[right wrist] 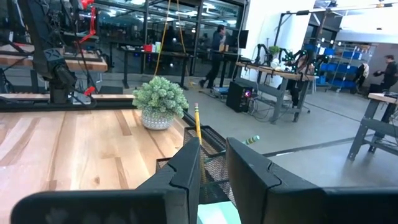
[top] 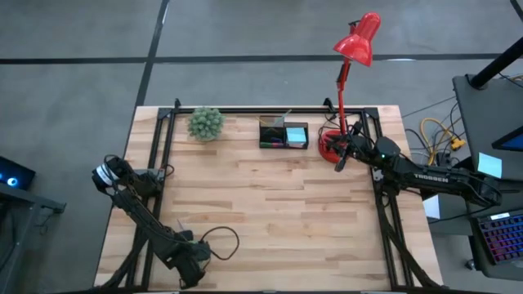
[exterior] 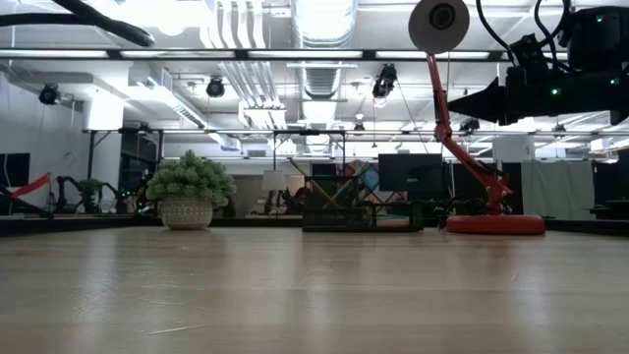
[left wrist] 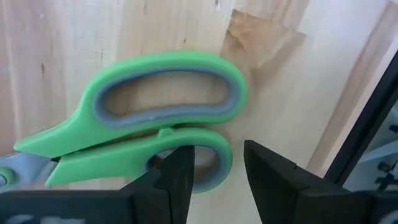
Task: Pick and place office supplies into organizer
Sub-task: Put the green scissors into the desk organizer
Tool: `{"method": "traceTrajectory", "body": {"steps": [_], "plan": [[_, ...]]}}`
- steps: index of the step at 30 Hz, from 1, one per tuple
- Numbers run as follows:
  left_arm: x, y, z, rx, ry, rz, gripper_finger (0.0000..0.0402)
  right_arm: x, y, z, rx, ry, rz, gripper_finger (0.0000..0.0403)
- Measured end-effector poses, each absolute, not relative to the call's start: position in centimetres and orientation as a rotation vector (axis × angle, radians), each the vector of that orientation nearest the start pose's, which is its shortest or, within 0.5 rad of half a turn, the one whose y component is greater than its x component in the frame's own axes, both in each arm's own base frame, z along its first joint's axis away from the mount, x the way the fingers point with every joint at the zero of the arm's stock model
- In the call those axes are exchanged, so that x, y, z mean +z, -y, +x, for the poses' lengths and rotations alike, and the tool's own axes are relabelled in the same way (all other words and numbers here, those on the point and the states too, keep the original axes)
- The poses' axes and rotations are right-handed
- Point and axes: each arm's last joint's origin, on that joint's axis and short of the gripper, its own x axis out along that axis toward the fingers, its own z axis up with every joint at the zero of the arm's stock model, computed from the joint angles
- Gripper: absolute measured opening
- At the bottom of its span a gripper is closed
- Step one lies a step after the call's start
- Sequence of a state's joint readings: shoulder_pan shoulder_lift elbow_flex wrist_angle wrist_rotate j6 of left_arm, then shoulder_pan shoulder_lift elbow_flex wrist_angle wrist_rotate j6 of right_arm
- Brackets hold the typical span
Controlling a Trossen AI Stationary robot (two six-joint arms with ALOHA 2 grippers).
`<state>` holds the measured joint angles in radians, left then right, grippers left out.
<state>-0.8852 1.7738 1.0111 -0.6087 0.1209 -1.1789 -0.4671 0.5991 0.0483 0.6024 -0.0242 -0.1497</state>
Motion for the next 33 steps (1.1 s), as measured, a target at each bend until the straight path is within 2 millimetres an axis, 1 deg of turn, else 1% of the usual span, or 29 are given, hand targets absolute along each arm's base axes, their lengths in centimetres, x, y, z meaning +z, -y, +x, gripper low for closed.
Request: {"method": "traceTrajectory", "body": {"steps": [6, 9, 13, 18, 29, 31, 33], "plan": [[12.0, 24.7, 19.8, 0.11, -1.606, -0.381, 0.013, 18.0, 6.2, 12.4, -0.445, 0.017, -0.159, 0.0068], [11.4, 24.9, 19.9, 0.141, -1.631, -0.367, 0.013, 18.0, 6.2, 12.4, -0.445, 0.016, -0.159, 0.0068], [11.3, 25.0, 20.1, 0.222, -1.625, -0.405, 0.013, 18.0, 6.2, 12.4, -0.445, 0.012, -0.158, 0.0068], [11.8, 25.2, 20.2, 0.299, -1.598, -0.433, 0.013, 17.9, 6.2, 12.4, -0.444, 0.004, -0.156, 0.0068], [11.2, 25.5, 19.9, 0.338, -1.593, -0.415, 0.0129, 17.8, 6.2, 12.4, -0.443, -0.005, -0.154, 0.0068], [11.0, 25.5, 19.9, 0.345, -1.596, -0.409, 0.0124, 17.8, 6.2, 12.4, -0.443, -0.005, -0.153, 0.0068], [11.0, 25.5, 19.9, 0.348, -1.596, -0.404, 0.0108, 17.8, 6.2, 12.4, -0.443, -0.004, -0.154, 0.0068]]}}
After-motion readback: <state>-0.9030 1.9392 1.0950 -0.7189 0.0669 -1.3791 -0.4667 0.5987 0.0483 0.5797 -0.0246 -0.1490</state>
